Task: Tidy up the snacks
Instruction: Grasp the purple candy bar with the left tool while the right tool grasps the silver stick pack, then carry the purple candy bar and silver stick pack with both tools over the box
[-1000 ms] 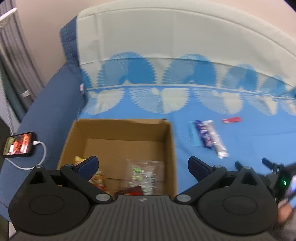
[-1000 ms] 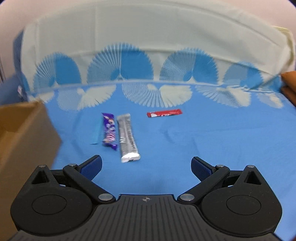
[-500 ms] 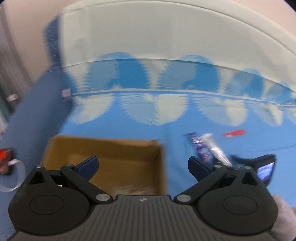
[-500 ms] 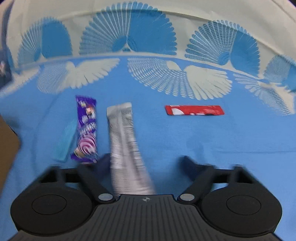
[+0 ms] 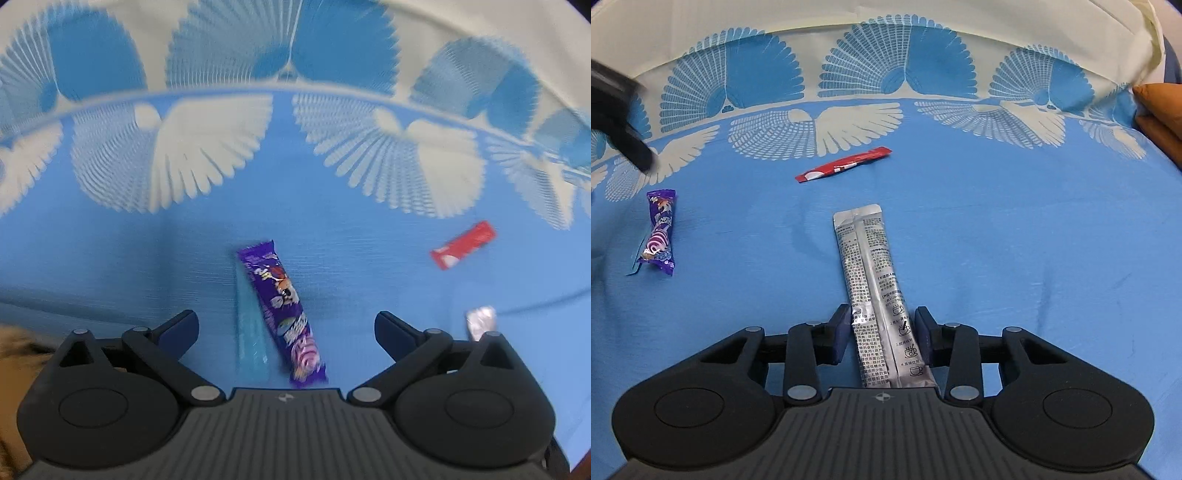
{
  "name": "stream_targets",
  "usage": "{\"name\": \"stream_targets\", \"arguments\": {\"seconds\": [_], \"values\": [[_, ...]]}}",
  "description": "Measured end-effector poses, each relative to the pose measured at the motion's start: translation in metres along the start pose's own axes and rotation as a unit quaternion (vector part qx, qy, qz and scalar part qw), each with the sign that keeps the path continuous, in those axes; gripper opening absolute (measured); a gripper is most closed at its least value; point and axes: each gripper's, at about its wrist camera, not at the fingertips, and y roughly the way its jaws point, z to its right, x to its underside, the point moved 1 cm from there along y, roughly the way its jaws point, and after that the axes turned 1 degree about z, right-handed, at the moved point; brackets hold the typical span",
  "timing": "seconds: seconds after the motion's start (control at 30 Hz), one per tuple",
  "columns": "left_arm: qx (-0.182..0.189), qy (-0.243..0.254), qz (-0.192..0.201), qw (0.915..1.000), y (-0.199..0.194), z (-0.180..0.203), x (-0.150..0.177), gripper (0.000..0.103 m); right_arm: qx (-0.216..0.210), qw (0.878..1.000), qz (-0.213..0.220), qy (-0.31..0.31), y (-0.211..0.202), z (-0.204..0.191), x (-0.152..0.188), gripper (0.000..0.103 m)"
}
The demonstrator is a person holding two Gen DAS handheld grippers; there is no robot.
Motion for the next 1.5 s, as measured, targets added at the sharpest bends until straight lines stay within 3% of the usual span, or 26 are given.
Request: {"name": "stream_targets", "arguments": {"seconds": [0.1,0.17,0.27,0.33,0.37,0.4,0.43,0.57,0.7,0.87,1.03,1.2,1.5], "values": [[-0.006,-0.013,-0.030,0.9994,0.031,0.002,-0.006,0.094,-0.004,1.000,0.004,0.006,0.001,0.000,0.002,0.041],[-0.019,-0.017,-0.025,0.9994,0.039,0.002,-0.005,0.083,-0.007,1.000,0.009,0.009,0.001,0.001,0.003,0.042],[-0.022,-0.009,-0.019,0.9995,0.045,0.007,-0.002,0.078,-0.010,1.000,0.017,0.013,0.002,0.003,0.004,0.042],[-0.044,0.010,-0.008,0.9989,0.047,0.013,-0.002,0.056,-0.012,1.000,0.022,0.011,0.003,0.003,0.004,0.042],[-0.056,0.021,0.004,0.9982,0.044,0.015,-0.001,0.027,-0.012,1.000,0.024,0.010,0.003,0.003,0.005,0.042],[-0.058,0.028,0.011,0.9979,0.041,0.016,-0.002,0.017,-0.012,1.000,0.026,0.009,0.003,0.003,0.005,0.041],[-0.050,0.026,0.010,0.9984,0.037,0.015,-0.002,0.014,-0.010,1.000,0.026,0.010,0.002,0.003,0.005,0.040],[-0.034,0.036,0.020,0.9985,0.013,0.017,0.006,0.013,-0.010,0.999,0.029,0.034,-0.010,0.005,0.006,0.036],[0.007,0.041,0.027,0.9988,-0.018,0.015,0.021,0.013,-0.013,0.998,0.038,0.053,-0.032,0.006,0.009,0.035],[0.049,0.062,0.044,0.9959,-0.069,0.007,0.058,0.013,-0.018,0.995,0.039,0.084,-0.063,0.005,0.018,0.034],[0.051,0.093,0.077,0.9914,-0.121,-0.001,0.102,0.013,-0.012,0.996,0.052,0.069,-0.096,-0.009,0.028,0.030],[0.065,0.084,0.086,0.9907,-0.163,-0.024,0.135,0.013,-0.020,0.995,0.071,0.066,-0.133,-0.022,0.028,0.029],[0.026,0.060,0.113,0.9914,-0.234,-0.074,0.183,0.013,-0.061,0.990,0.124,0.034,-0.228,-0.057,0.018,0.029]]}}
